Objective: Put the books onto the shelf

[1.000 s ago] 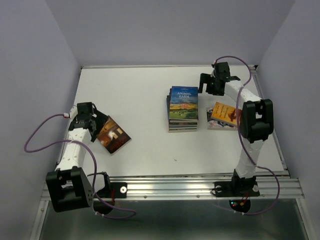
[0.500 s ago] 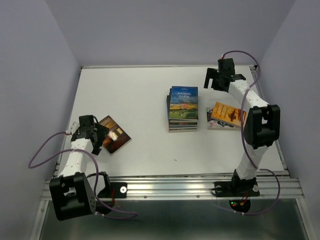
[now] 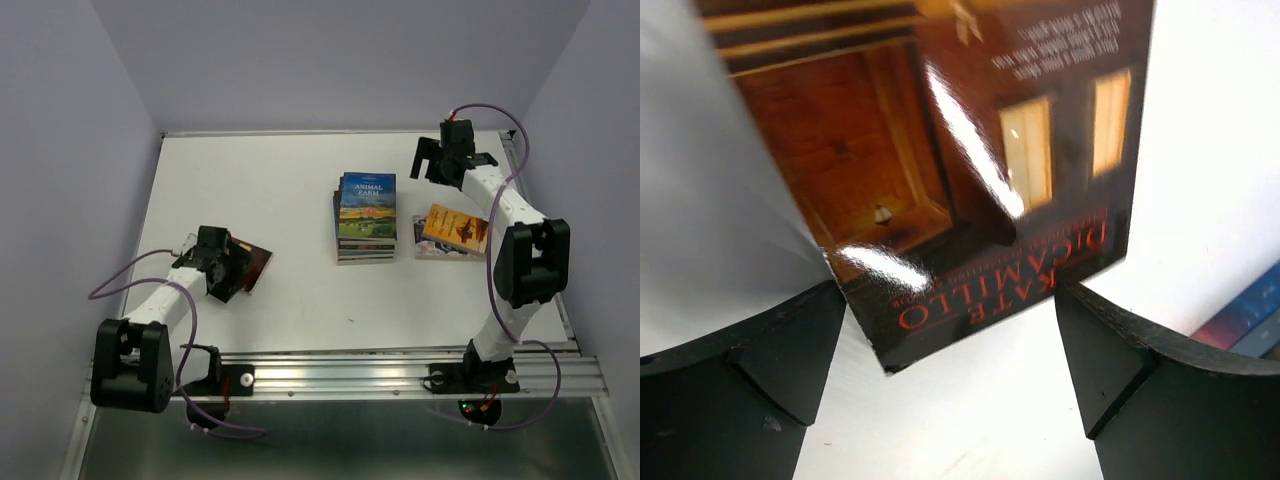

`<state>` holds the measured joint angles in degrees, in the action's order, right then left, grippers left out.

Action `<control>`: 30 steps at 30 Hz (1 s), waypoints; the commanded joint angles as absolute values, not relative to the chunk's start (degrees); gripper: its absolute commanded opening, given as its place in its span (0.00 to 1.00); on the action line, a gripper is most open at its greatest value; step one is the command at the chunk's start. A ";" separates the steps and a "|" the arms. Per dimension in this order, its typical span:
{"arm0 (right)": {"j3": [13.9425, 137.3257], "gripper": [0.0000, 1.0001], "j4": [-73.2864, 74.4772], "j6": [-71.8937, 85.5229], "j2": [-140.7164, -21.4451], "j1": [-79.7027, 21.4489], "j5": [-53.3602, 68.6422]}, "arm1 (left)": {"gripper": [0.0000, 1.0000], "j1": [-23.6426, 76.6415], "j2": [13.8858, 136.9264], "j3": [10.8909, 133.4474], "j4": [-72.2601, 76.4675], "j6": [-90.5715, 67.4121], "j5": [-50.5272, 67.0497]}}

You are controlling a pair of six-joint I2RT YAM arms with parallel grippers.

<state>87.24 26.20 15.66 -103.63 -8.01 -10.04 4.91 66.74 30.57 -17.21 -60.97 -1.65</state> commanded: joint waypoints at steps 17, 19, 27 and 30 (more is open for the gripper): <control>82.00 1.00 23.99 15.91 -98.18 -8.44 -11.34 | 0.99 19.34 103.50 65.87 -1.59 -58.12 -3.71; 81.91 1.00 23.91 15.82 -97.91 -8.44 -10.64 | 0.99 19.51 106.25 69.85 -0.97 -56.87 -3.34; 82.26 1.00 23.99 12.48 -95.54 -10.18 -2.72 | 0.99 19.51 106.28 85.25 -8.17 -45.64 -5.35; 83.14 1.00 24.34 10.64 -94.75 -14.57 -4.83 | 0.99 18.73 99.95 83.85 -14.40 -42.99 -15.10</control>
